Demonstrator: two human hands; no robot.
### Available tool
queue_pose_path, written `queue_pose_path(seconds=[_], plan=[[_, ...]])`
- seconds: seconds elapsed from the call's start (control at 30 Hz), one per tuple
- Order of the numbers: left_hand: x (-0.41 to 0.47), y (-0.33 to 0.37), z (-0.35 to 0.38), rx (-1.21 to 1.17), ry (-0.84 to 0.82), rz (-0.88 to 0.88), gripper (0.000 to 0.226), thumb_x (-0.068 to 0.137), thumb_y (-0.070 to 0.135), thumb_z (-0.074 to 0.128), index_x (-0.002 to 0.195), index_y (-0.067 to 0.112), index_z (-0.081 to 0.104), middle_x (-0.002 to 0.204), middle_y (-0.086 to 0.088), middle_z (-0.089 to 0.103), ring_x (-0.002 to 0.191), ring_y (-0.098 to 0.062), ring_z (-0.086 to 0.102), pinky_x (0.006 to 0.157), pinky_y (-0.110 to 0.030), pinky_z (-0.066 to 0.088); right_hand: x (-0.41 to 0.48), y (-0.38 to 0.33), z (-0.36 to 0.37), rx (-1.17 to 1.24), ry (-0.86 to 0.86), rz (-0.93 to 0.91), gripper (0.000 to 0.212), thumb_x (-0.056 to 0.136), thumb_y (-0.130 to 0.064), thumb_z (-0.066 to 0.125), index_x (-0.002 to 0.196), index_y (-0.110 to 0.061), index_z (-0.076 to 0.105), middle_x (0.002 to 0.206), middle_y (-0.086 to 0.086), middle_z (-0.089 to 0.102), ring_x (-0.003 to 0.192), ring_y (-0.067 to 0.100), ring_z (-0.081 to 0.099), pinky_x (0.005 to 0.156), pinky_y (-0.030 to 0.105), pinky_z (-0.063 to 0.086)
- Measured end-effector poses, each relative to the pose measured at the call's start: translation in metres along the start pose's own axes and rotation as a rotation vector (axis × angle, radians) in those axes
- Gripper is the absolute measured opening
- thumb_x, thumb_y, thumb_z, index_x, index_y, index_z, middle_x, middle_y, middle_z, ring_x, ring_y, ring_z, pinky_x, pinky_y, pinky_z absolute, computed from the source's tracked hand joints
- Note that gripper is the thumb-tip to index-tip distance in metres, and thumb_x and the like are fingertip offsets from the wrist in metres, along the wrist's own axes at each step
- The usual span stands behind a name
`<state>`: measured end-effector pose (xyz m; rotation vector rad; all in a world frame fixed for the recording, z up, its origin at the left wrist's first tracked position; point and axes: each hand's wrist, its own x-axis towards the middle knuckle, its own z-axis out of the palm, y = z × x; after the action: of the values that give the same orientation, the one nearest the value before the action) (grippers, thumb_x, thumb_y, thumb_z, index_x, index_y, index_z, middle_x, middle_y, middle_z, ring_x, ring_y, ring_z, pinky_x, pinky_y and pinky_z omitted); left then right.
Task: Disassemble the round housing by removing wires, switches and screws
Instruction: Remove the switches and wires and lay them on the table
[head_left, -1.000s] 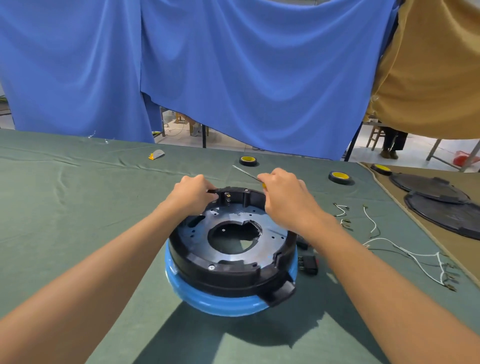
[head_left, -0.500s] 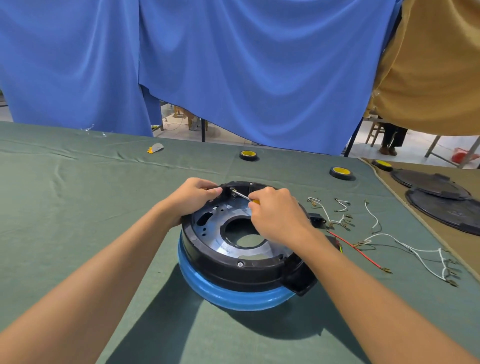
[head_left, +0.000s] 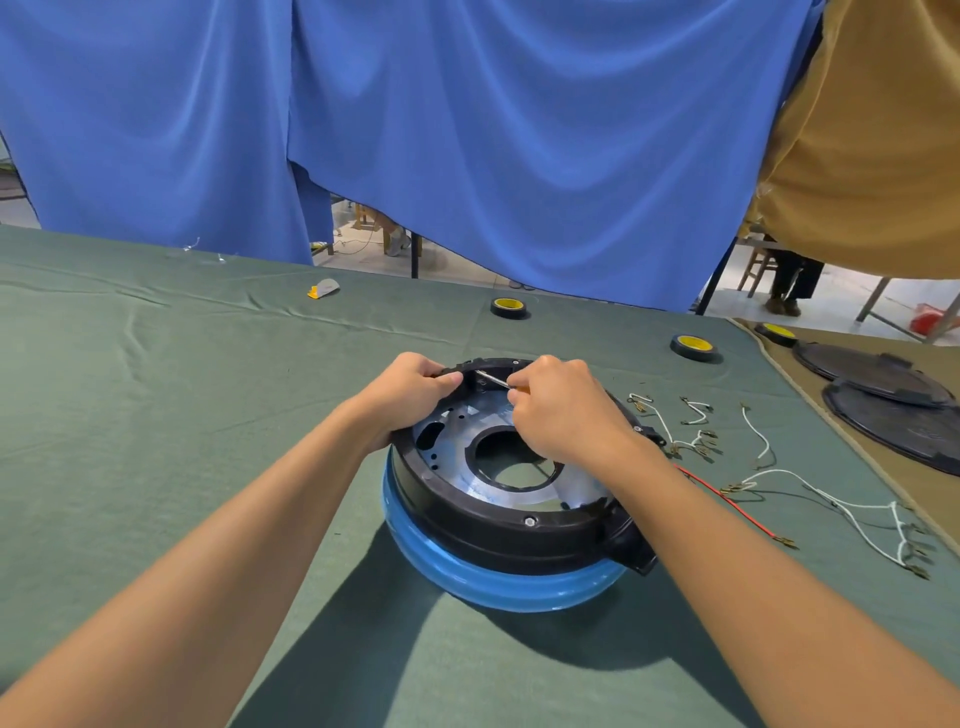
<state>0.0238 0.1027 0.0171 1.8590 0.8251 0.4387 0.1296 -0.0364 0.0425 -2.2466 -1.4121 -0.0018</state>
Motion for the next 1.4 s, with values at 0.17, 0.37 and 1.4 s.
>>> queue_pose_path(seconds=[0.17,0.37,1.4], plan=[[0.001,0.001,0.007,-0.016,0.077,-0.033,0.035,0.102,0.024,0.051,0.082,-0.001,0.065,0.067,-0.010,0.060,0.057,-0.022,0.055,0.056,-0.028,0.048,0.004,-0.001,0.001,0.294,-0.035,0.145,0.029,0.084,-0.001,0.043,0.057,-0.006,0.048,0.059,0.010,0.032,0.056,0.019,0.024,0.052,0.031,0.021],[0.005,-0.001,0.015,-0.043,0.146,-0.045,0.033,0.101,0.023,0.051,0.092,-0.005,0.065,0.074,-0.014,0.061,0.067,-0.028,0.055,0.066,-0.034,0.047,0.000,0.007,0.009,0.371,-0.002,0.174,0.026,0.091,-0.007,0.043,0.075,0.008,0.057,0.065,0.010,0.038,0.064,0.020,0.031,0.058,0.035,0.026],[0.008,0.003,0.022,0.134,0.213,-0.008,0.050,0.103,0.025,0.044,0.150,0.010,0.034,0.151,-0.011,0.041,0.137,-0.029,0.041,0.112,-0.046,0.036,0.010,0.000,0.014,0.567,-0.093,0.360,0.019,0.096,-0.006,0.041,0.083,-0.003,0.054,0.072,0.012,0.042,0.053,0.018,0.031,0.048,0.031,0.026]])
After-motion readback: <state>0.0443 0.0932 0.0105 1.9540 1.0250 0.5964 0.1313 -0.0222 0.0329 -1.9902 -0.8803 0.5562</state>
